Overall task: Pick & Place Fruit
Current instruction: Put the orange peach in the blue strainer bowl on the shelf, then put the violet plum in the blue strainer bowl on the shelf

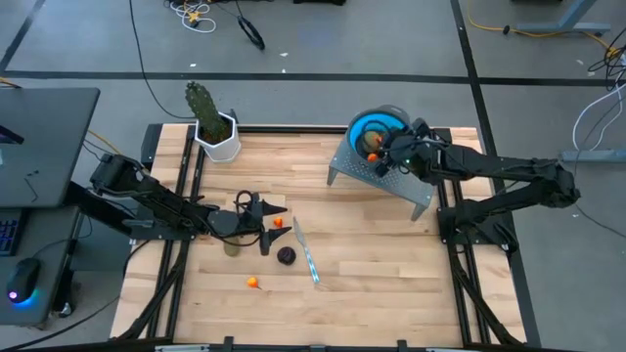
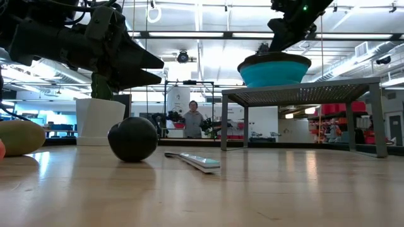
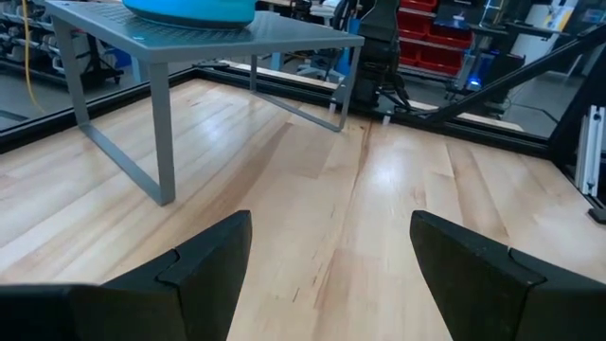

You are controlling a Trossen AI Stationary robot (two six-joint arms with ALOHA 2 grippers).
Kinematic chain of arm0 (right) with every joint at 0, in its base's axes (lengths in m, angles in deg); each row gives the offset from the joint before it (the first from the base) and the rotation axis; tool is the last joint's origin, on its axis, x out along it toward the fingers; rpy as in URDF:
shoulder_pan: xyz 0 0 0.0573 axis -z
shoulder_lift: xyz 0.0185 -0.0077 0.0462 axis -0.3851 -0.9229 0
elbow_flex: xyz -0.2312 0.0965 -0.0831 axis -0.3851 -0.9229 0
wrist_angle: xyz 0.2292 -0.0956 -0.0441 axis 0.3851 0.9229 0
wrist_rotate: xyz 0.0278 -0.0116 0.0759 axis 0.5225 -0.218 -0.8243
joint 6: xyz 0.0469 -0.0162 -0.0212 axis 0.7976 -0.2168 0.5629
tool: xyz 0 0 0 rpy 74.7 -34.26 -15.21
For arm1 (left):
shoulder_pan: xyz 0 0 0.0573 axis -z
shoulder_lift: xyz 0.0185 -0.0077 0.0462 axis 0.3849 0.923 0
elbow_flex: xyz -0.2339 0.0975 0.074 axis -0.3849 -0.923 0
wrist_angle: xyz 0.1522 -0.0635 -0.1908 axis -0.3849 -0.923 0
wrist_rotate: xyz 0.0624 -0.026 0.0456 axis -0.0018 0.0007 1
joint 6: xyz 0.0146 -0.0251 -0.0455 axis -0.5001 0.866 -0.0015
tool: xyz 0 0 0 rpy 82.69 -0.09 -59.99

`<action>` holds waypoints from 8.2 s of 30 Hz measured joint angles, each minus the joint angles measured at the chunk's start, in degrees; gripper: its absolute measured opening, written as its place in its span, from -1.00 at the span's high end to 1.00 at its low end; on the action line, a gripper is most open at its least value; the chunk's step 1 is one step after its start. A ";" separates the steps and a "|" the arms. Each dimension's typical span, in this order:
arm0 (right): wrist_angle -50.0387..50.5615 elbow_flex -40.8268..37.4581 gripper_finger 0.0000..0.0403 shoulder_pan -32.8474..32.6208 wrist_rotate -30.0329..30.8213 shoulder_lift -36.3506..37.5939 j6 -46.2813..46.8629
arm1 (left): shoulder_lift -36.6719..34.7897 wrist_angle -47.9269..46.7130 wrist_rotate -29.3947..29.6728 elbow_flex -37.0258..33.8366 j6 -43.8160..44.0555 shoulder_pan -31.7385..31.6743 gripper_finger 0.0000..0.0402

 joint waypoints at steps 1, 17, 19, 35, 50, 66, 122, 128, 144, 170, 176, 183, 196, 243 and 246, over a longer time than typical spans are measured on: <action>0.11 0.00 0.00 0.13 0.08 0.00 0.00 | 0.00 -0.02 0.01 0.00 0.21 -0.01 -0.47; 0.19 0.00 -0.25 -1.68 -0.23 0.06 0.57 | 0.00 0.00 1.01 0.00 3.16 1.03 -0.47; -0.01 0.00 -0.25 -2.79 -0.24 0.06 1.42 | 0.00 0.00 1.01 0.00 3.15 1.05 -0.47; -7.87 0.00 -0.25 -18.99 -18.66 -0.53 10.39 | 0.00 0.02 1.64 0.00 1.49 1.03 -0.47; -24.15 -5.88 -0.25 -33.77 -19.28 -13.73 14.06 | 0.00 0.04 4.39 0.00 7.87 5.89 -0.47; -50.77 -5.95 -0.25 -30.18 -19.15 -26.71 -2.16 | -0.02 0.02 11.91 -0.02 9.91 11.43 -0.47; -51.80 -5.86 -0.25 -30.79 -23.69 -31.49 2.91 | -0.02 -0.51 28.37 8.07 -0.48 22.82 -0.47; -57.22 -5.86 -0.25 -28.76 -22.66 -33.29 -1.56 | -0.02 -3.87 28.14 8.02 -0.36 21.73 -0.47; -60.58 -1.44 -0.28 -25.44 -29.23 -43.61 -5.60 | -0.02 -13.61 24.06 8.00 4.75 17.69 -0.47; -63.58 6.71 -0.50 -23.81 -35.50 -57.40 -5.33 | -5.07 -17.76 28.54 8.00 1.47 19.56 -0.47; -63.77 6.71 -0.50 -23.61 -35.35 -57.53 -4.59 | -5.05 -18.60 28.46 8.00 3.49 19.56 -0.47; -65.92 6.73 -0.50 -23.24 -35.68 -60.44 -4.88 | -5.03 -20.08 28.33 7.99 5.09 19.56 -0.47; -67.00 6.78 -0.40 -23.09 -35.68 -61.23 -4.90 | -5.01 -21.53 28.33 7.98 6.17 19.56 -0.47; -5.04 4.09 -0.37 5.96 -4.34 -4.53 -10.54 | -6.84 -20.06 25.73 7.98 1.59 19.18 -0.47; -4.94 4.09 -0.37 9.23 -4.33 -4.53 -9.70 | -6.84 -20.11 25.36 7.98 1.64 18.84 -0.47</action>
